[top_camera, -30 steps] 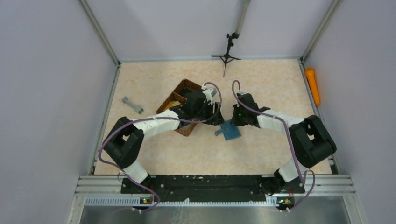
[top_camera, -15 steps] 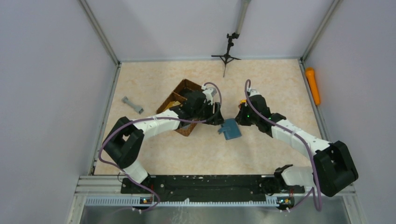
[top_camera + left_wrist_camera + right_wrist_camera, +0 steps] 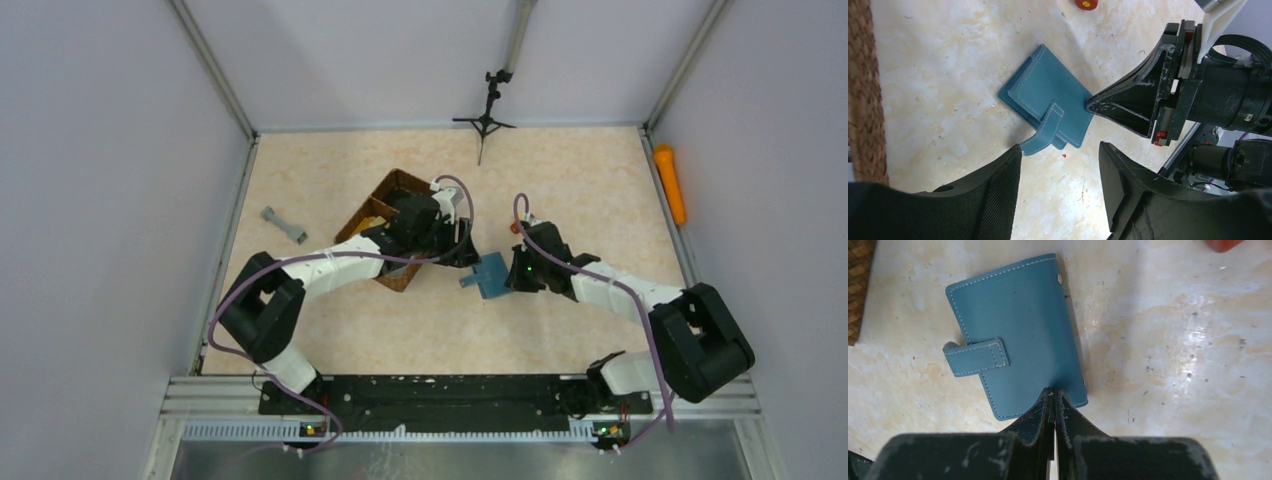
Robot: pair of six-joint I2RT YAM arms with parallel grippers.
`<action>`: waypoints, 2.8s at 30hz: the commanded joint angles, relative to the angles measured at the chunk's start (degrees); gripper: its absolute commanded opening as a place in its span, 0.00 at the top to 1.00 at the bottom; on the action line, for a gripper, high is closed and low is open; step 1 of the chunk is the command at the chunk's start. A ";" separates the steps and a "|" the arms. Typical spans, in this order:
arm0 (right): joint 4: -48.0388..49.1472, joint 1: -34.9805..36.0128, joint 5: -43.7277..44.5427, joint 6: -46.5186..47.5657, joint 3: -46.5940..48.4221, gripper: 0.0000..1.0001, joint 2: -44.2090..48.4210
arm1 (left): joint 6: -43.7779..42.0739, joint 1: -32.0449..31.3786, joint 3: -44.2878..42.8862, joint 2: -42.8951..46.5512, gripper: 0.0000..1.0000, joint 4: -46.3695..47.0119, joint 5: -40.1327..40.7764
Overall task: Take the credit cards out of the card holder
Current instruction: Close the card holder at the center of the board, then reset both arms
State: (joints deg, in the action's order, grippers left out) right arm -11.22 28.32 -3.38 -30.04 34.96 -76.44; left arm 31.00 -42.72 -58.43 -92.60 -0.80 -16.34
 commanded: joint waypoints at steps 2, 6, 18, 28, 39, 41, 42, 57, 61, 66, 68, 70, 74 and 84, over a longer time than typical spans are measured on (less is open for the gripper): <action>-2.90 -0.37 6.58 1.38 4.65 1.00 9.39 | -2.52 0.72 1.53 6.11 0.38 1.14 3.67; -3.84 -0.37 14.41 2.97 5.97 0.80 14.93 | -4.83 0.97 4.31 10.71 0.16 1.84 9.63; 9.55 -0.45 41.60 8.84 1.24 0.04 19.86 | -16.47 1.24 15.51 25.80 0.01 8.14 43.63; 29.87 -0.96 49.58 18.99 -6.70 0.05 16.97 | -25.35 15.05 29.14 32.44 0.01 23.66 51.80; 58.98 -13.22 34.85 25.37 -24.22 0.07 22.70 | -29.28 29.43 39.57 25.72 0.01 40.66 49.11; 61.00 -15.26 31.90 27.28 -24.87 0.07 20.69 | -27.67 31.92 40.69 23.82 0.01 43.06 46.63; 61.54 -15.60 31.78 28.17 -25.09 0.06 19.58 | -26.68 33.20 41.13 22.86 0.01 44.01 45.23; 90.67 -15.74 31.61 33.87 -37.13 0.10 9.40 | -32.37 34.90 42.82 18.39 0.14 55.53 39.13; 106.87 -16.12 32.95 34.14 -38.36 0.10 -4.51 | -35.64 35.07 45.26 11.19 0.17 69.70 38.66; 109.65 -16.17 28.95 36.64 -35.67 0.11 -12.47 | -32.69 37.73 44.37 10.38 0.11 68.09 36.89; 106.52 -16.17 29.27 36.10 -35.32 0.09 -11.45 | -29.56 40.02 43.25 9.61 0.10 65.24 34.47; 102.41 -17.12 28.30 35.18 -32.70 0.08 -10.06 | -29.28 40.69 42.13 8.11 0.07 64.64 33.76; 87.11 -20.46 25.65 31.79 -27.20 0.18 -7.84 | -29.03 40.85 42.17 8.42 0.01 64.04 33.47; 83.62 -24.79 24.19 25.73 -25.73 0.02 -6.96 | -28.89 40.88 42.24 8.58 0.01 63.90 33.56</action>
State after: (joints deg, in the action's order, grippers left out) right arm 72.10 3.95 22.39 -2.42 8.78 -84.44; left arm 1.39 -2.02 -14.90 -84.07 61.23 17.98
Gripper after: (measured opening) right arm 0.890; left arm 0.986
